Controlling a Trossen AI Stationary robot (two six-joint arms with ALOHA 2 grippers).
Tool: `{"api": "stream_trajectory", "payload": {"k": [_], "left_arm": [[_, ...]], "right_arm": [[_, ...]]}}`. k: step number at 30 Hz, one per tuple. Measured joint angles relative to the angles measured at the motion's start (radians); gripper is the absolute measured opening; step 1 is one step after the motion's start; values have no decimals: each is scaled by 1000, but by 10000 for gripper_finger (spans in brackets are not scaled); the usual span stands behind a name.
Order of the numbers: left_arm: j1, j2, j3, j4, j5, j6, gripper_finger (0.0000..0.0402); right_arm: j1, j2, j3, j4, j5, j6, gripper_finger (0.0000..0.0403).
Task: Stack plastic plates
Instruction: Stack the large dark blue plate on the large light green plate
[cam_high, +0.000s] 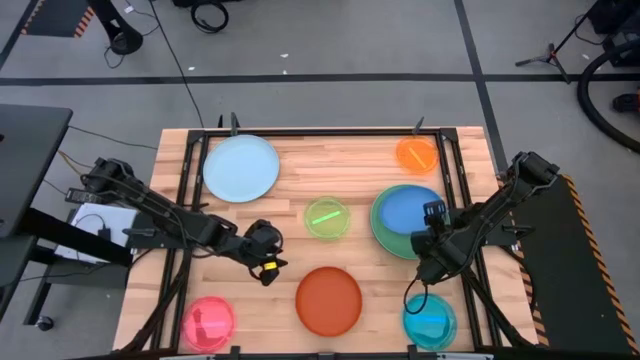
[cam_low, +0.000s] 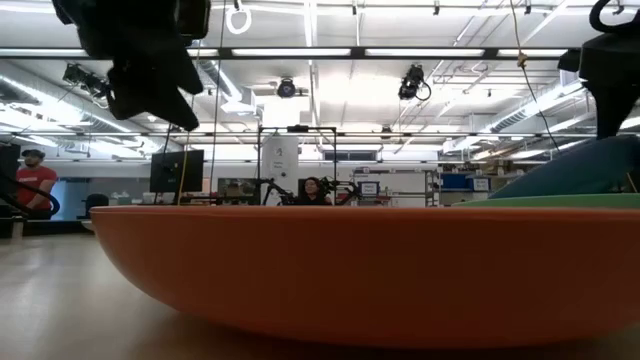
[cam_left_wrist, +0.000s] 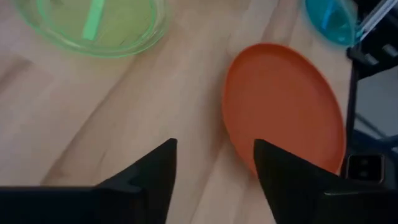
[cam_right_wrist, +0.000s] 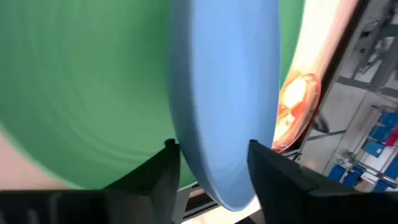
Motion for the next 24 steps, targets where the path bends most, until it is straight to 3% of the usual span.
{"api": "stream_trajectory", "payload": {"k": [7, 11, 19, 24], "left_arm": [[22, 30, 0, 42, 27, -64, 288], [17, 55, 65, 49, 27, -67, 297], [-15, 216, 344, -116, 10, 48, 287], [1, 282, 379, -137, 102, 59, 286]], "right_arm": [[1, -2, 0, -21, 36, 9, 287], [14, -3, 1, -24, 83, 30, 316], [26, -9, 1, -43, 110, 52, 335], [33, -13, 1, -13, 86, 43, 335]]}}
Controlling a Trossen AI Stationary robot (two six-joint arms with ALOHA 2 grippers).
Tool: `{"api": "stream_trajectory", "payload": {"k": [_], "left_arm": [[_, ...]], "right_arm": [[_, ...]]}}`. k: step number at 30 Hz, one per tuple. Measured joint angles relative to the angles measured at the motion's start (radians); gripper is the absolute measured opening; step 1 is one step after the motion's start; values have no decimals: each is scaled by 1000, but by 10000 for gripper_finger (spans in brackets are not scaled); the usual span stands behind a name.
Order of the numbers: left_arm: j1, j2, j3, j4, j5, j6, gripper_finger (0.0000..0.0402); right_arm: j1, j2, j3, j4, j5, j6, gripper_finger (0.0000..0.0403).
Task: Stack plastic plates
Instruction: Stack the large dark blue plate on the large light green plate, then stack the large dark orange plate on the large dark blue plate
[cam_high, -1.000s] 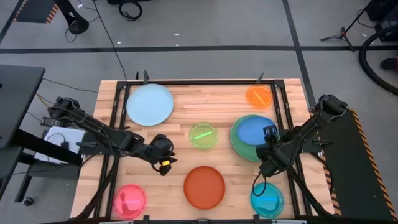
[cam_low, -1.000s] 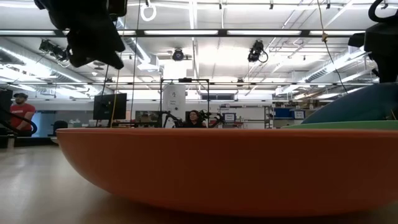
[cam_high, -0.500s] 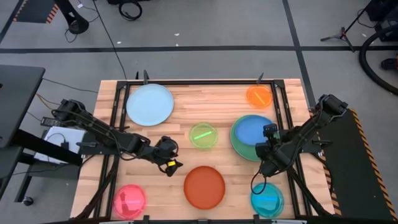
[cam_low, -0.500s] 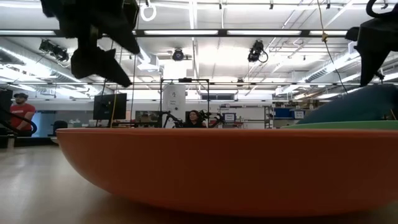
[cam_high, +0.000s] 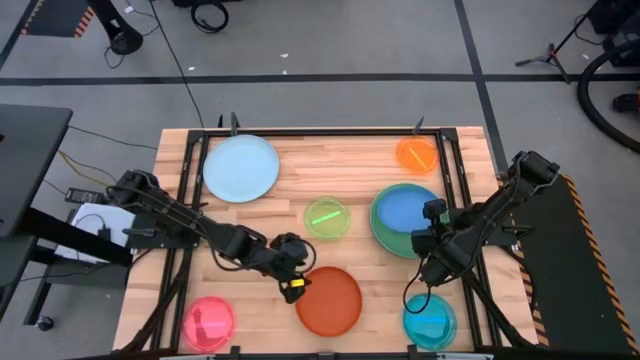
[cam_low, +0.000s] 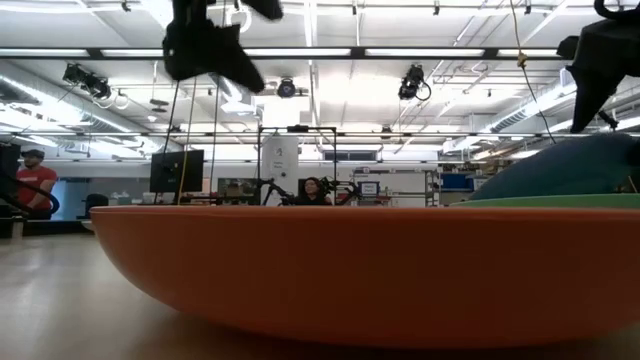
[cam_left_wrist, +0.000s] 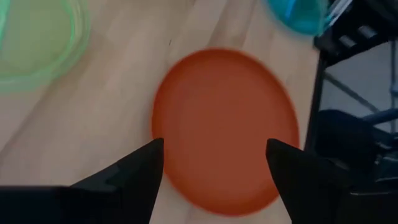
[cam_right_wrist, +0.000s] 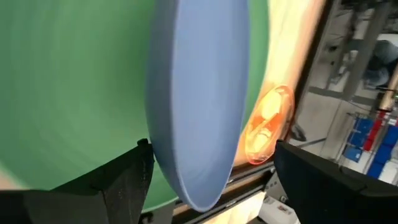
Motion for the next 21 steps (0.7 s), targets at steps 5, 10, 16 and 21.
{"api": "stream_trajectory", "payload": {"k": [5, 10, 16, 21], "left_arm": [[3, 49, 0, 11, 9, -11, 286], [-10, 75, 0, 44, 25, -14, 286], [-32, 77, 0, 54, 35, -18, 286], [-33, 77, 0, 59, 35, -13, 286]], "right_arm": [[15, 0, 0, 10, -109, -13, 334], [29, 0, 0, 15, -189, -14, 334], [32, 0, 0, 14, -189, -14, 331], [32, 0, 0, 15, -155, -34, 330]]}}
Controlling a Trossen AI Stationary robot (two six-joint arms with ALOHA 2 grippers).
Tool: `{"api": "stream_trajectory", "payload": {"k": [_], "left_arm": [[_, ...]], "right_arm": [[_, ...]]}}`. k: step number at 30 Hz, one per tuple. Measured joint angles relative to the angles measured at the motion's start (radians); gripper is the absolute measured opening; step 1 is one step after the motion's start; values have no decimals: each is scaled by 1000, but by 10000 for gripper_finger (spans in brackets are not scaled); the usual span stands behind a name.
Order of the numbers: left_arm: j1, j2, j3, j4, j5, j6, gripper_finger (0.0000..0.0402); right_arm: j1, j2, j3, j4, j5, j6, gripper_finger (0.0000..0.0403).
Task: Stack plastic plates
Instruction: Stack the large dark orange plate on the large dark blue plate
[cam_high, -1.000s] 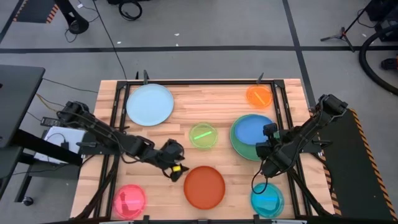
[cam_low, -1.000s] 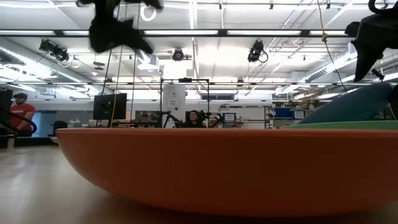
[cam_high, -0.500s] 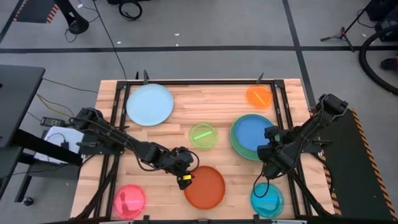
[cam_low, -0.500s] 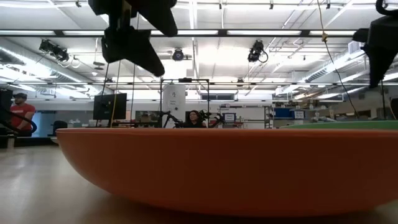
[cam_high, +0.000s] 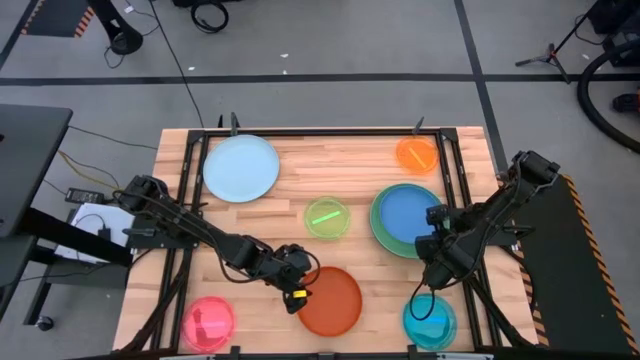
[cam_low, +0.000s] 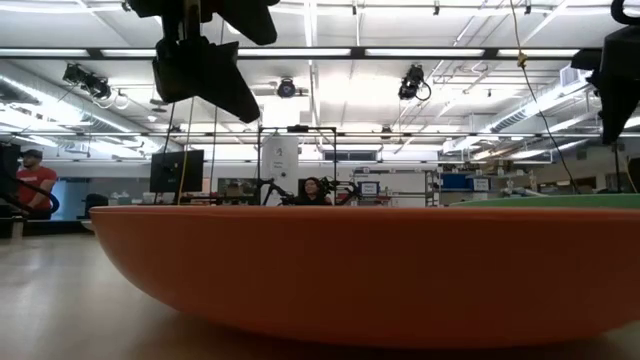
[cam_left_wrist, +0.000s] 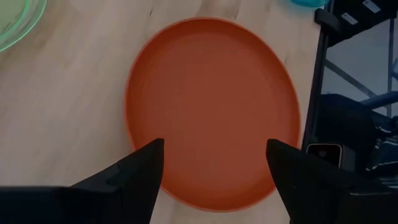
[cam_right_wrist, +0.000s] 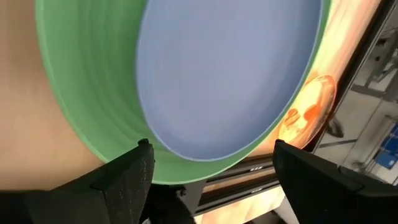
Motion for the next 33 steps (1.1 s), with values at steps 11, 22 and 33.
{"api": "stream_trajectory", "payload": {"k": [11, 22, 33], "left_arm": [[30, 0, 0, 6, -2, 14, 286], [-1, 38, -1, 37, -60, 10, 286], [-47, 78, -1, -22, -56, -113, 286]], "right_arm": [[0, 0, 0, 26, 117, -5, 330], [24, -6, 0, 257, 217, -110, 330], [58, -56, 0, 747, 226, -290, 330]]}}
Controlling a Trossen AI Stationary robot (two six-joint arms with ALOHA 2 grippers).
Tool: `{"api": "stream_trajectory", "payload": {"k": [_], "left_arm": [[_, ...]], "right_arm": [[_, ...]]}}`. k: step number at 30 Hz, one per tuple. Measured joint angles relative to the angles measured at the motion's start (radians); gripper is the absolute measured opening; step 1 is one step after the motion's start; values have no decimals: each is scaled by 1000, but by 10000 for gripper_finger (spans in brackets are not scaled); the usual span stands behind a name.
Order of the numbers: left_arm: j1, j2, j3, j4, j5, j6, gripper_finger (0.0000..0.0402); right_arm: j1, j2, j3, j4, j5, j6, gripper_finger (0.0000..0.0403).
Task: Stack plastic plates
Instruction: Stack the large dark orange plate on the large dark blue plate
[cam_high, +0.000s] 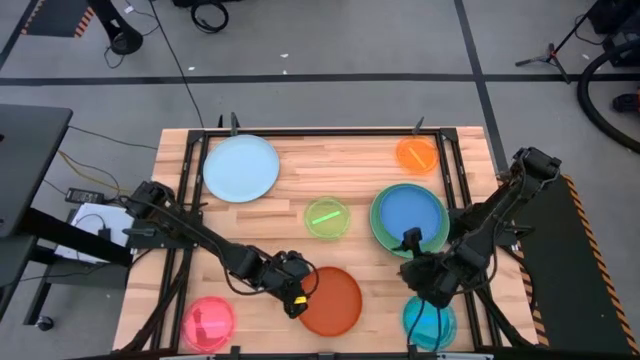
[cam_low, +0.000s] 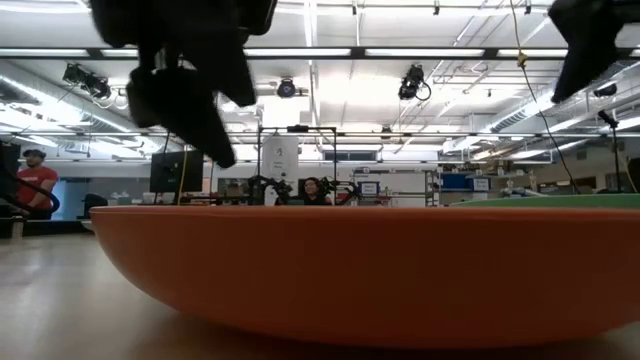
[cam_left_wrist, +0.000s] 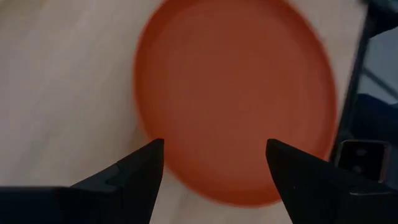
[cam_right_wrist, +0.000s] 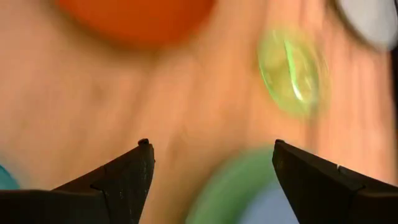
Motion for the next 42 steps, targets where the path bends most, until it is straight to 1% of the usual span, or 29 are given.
{"api": "stream_trajectory", "payload": {"k": [5, 9, 14, 16, 18, 21, 24, 30, 34, 36, 42], "left_arm": [[-29, 37, 0, 10, 0, 25, 286], [-66, 46, 0, 31, -19, 73, 286], [-93, 42, 0, 25, -51, 74, 286], [-94, 39, 0, 25, -53, 74, 286], [-94, 38, 0, 20, -53, 74, 286], [-94, 38, 0, 4, -45, 75, 286], [-94, 38, 0, -4, -43, 76, 286], [-98, 34, 0, -10, -32, 77, 286], [-101, -8, 16, -43, -6, 55, 286], [-103, -32, 32, -75, -10, 61, 286], [-111, -97, 68, -53, -68, 177, 286]], "right_arm": [[9, 14, 0, 192, -40, -142, 330], [10, 56, 0, 268, -107, -272, 329], [8, 185, 8, 406, -179, -496, 322], [1, 256, 50, 426, -196, -561, 317], [-6, 316, 108, 403, -201, -606, 313], [-23, 390, 187, 374, -210, -654, 302], [-35, 439, 227, 377, -237, -706, 285], [-57, 502, 232, 425, -264, -808, 245], [-87, 537, 232, 456, -214, -816, 222], [-105, 540, 232, 455, -215, -815, 211], [-165, 541, 232, 468, -304, -812, 168]]}}
